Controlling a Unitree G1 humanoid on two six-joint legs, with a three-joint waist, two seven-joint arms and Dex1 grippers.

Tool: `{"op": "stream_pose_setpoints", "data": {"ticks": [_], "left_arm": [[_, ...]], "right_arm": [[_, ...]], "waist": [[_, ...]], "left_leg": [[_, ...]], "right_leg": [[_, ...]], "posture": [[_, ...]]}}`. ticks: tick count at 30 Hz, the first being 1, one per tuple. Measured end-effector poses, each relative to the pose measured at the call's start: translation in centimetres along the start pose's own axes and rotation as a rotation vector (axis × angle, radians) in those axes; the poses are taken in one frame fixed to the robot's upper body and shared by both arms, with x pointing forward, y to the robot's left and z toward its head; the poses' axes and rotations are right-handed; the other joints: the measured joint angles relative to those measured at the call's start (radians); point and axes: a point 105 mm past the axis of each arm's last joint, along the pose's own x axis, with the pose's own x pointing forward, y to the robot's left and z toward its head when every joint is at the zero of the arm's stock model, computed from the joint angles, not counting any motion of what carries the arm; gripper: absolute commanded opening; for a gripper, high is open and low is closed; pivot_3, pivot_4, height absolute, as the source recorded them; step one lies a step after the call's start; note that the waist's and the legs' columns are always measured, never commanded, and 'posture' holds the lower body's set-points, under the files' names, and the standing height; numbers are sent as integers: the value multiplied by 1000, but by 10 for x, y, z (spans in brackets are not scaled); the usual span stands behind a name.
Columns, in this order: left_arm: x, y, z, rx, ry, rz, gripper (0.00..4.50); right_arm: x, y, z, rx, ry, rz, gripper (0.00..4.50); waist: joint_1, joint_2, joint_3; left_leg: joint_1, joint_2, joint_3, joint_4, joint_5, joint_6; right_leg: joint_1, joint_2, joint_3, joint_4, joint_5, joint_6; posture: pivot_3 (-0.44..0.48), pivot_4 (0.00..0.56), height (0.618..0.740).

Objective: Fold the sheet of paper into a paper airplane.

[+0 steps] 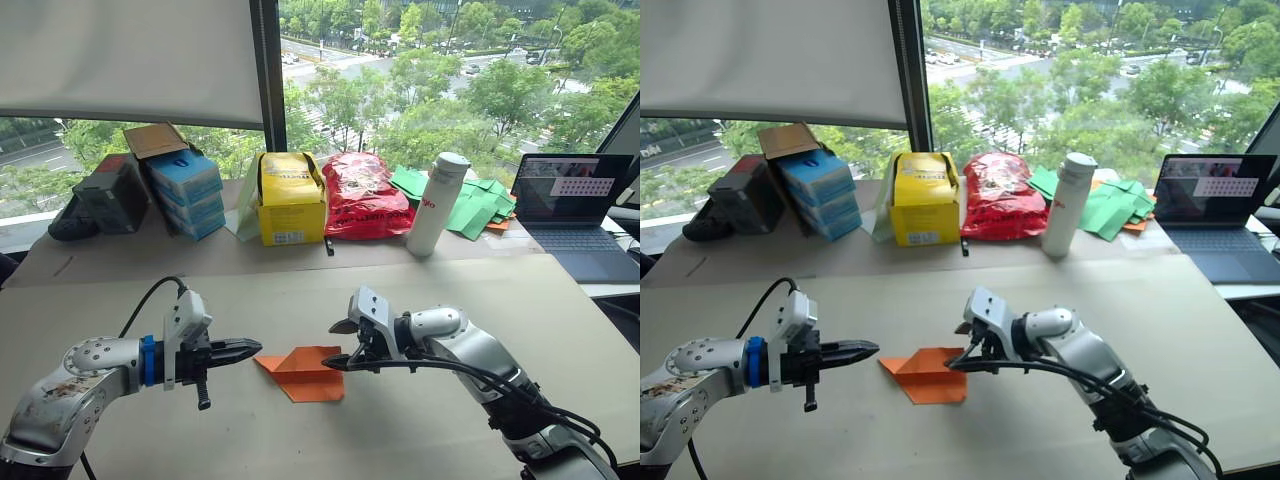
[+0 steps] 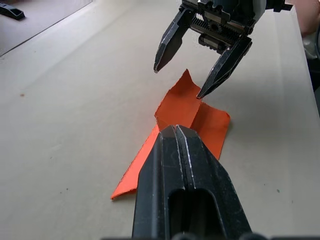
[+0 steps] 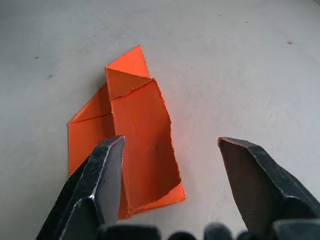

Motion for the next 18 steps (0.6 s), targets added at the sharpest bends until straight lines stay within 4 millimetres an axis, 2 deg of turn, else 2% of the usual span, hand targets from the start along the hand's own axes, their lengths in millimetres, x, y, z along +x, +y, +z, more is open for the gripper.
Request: {"op": "stream_pose_setpoints", "data": {"ticks": [6,13,18], "left_arm": [[0,1,-1,-9,5,5,0],[0,7,5,3,-8,25,0],[6,19,18,-29,-106,49,0]], "right_arm": [[2,6,-6,17,11,31,116],[4,10,-10,25,5,37,26],[6,3,12,-53,-90,-20,26]], "waist": [[0,0,0],[0,0,0],[0,0,0]], "left_leg": [[0,0,0,0,0,0],[0,0,0,0,1,-1],[0,0,0,1,1,-2]], "right_leg": [[0,0,0,0,0,0],[0,0,0,0,0,-1],[-1,1,-1,2,1,-1]], "posture": [[0,150,740],[0,150,740],[0,150,740]]}}
